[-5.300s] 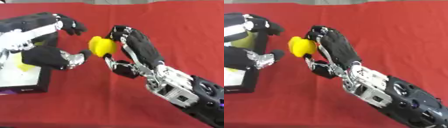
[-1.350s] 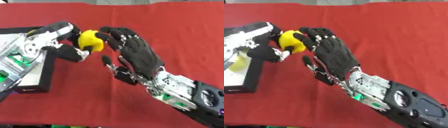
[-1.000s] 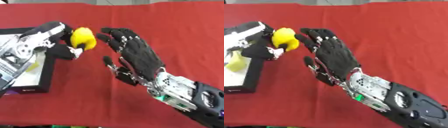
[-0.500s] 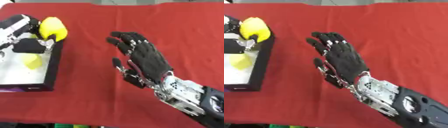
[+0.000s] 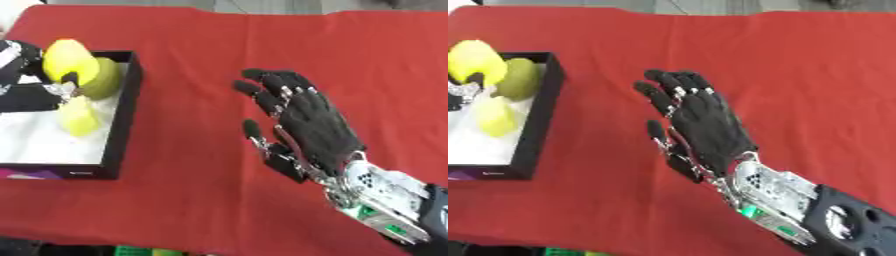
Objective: Pick up the objects with one hand, pass them to the other hand, and then place them into the box on the other side of the table.
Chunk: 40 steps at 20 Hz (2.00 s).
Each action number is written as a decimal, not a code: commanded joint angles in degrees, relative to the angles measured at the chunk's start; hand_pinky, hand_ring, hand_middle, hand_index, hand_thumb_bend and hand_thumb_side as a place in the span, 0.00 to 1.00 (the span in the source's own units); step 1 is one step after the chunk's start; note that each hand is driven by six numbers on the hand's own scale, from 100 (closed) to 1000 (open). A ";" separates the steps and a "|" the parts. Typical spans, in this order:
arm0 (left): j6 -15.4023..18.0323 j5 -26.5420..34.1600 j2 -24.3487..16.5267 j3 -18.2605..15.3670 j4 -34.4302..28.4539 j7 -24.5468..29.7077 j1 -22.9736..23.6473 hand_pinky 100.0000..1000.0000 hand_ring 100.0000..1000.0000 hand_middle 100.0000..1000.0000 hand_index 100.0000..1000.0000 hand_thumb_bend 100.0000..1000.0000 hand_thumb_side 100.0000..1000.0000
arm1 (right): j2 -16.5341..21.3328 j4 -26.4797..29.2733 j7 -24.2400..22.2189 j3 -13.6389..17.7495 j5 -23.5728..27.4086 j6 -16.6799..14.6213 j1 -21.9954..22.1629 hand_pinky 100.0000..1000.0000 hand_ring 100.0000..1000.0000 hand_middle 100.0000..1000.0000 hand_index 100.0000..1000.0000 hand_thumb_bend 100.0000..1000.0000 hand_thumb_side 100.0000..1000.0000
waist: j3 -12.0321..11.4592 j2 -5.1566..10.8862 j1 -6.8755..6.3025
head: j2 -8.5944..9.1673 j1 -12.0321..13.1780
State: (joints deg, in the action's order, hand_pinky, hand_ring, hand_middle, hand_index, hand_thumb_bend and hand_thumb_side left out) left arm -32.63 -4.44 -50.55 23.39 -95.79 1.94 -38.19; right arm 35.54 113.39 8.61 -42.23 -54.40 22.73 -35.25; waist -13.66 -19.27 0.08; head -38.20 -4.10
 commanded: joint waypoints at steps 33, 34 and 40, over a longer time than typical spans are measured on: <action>8.22 16.11 0.88 -14.66 -9.40 -4.41 4.79 0.94 0.75 0.68 0.73 0.02 0.95 | 3.90 1.20 12.61 11.92 10.81 1.12 5.46 0.83 0.81 0.85 0.89 0.00 0.08 | 0.88 1.98 -0.08 | -0.15 -0.87; 8.66 18.36 1.13 -15.15 -10.12 -5.06 5.21 0.93 0.74 0.68 0.73 0.01 0.93 | 4.32 1.20 14.57 13.52 13.18 0.11 6.26 0.83 0.81 0.85 0.89 0.00 0.10 | 1.02 2.00 -0.13 | -0.12 -0.99; 13.99 30.66 4.18 -18.24 -15.45 -8.17 7.37 0.91 0.75 0.71 0.73 0.00 0.78 | 6.33 1.20 22.65 22.34 30.43 -5.22 11.31 0.80 0.83 0.89 0.89 0.00 0.47 | 1.77 1.85 -0.47 | 0.18 -0.93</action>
State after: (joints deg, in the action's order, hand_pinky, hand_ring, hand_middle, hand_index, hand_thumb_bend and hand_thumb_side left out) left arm -19.93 23.75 -45.70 6.76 -109.44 -5.60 -30.45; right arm 40.12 113.41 29.73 -22.14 -27.32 18.26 -23.62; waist -11.84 -18.79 -0.18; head -38.23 -4.93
